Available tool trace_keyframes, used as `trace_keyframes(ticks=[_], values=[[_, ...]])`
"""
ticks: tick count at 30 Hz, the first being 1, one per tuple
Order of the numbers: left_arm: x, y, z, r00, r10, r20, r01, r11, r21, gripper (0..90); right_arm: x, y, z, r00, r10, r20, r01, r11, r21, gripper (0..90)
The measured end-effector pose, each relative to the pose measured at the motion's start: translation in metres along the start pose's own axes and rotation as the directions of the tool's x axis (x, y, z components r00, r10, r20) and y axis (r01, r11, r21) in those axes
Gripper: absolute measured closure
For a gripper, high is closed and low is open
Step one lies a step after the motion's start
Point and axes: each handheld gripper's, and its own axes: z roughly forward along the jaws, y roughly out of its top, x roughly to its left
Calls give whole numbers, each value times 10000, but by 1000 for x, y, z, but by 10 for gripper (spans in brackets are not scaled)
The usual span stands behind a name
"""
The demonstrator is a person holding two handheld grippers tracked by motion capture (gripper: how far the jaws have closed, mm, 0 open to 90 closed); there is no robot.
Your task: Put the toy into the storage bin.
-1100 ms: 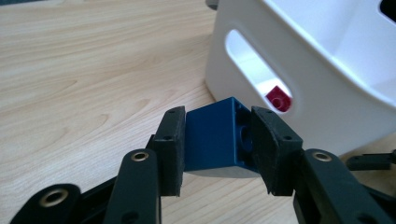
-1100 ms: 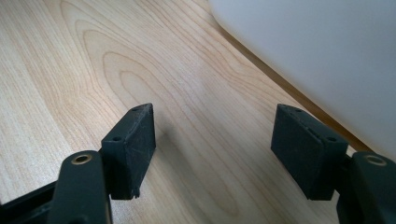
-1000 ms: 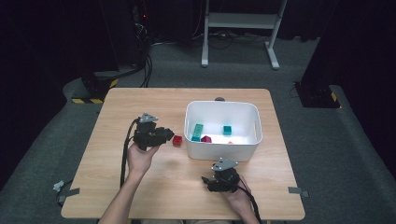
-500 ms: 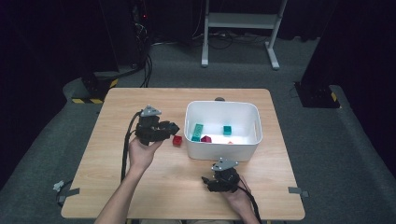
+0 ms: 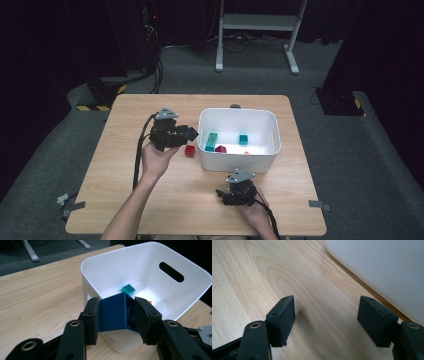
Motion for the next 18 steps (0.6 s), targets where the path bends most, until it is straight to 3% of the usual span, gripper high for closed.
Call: trace_keyframes(ticks=[18], values=[[-21,16,19,9965,233,803,-234,9997,5,568,0,0,0,10000,28,-12,-27,10000,3,302]])
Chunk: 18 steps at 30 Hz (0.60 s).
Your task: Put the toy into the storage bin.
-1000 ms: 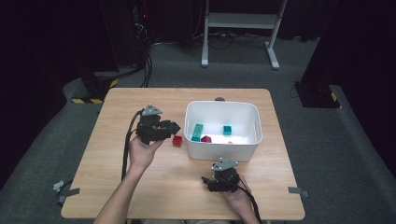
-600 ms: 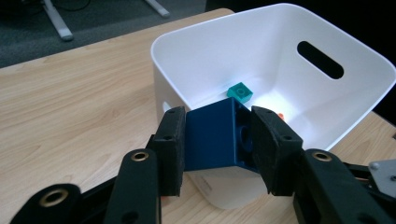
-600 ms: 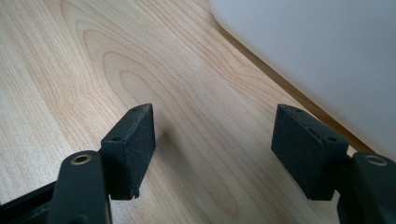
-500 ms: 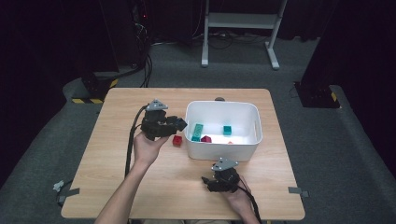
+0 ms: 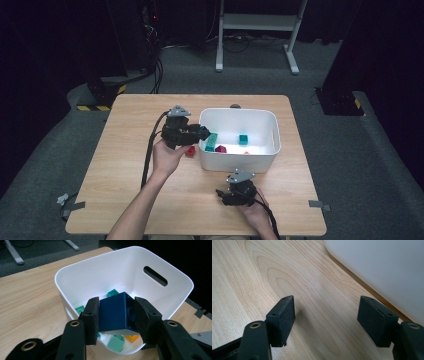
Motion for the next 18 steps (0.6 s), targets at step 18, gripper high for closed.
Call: trace_keyframes(ticks=[18], values=[[-13,7,23,9990,157,420,-166,9996,216,567,0,0,0,10000,3,-12,-3,10000,-4,302]])
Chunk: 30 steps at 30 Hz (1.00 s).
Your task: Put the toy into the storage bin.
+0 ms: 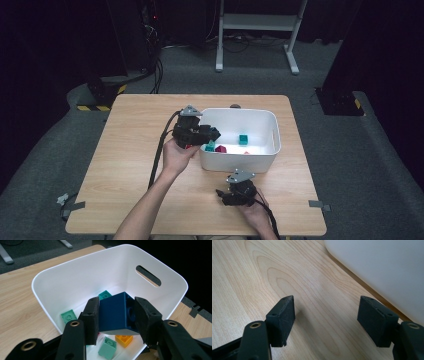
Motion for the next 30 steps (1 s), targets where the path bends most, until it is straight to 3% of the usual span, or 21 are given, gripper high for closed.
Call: trace_keyframes(ticks=[12,16,30], values=[[-3,0,16,9999,101,55,-104,9990,439,562,0,0,0,10000,-3,0,3,10000,-1,302],[-2,-2,19,10000,78,-27,-77,9990,447,522,0,0,0,10000,-8,7,8,10000,9,302],[5,-9,6,9993,-76,-353,84,9997,227,459,0,0,0,10000,-10,11,10,10000,10,301]])
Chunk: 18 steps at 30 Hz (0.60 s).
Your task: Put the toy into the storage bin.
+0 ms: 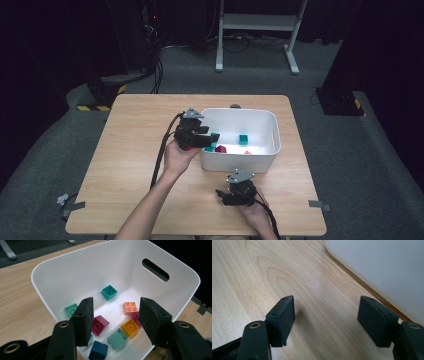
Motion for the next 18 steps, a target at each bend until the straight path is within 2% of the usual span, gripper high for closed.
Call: trace_keyframes(ticks=[8,18], values=[[3,-4,-7,9998,37,-177,-39,9999,-129,459,0,0,0,10000,12,-6,-12,10000,-4,301],[14,-15,-21,9980,-139,-617,121,9995,-297,459,0,0,0,10000,1,3,-1,10000,1,301]])
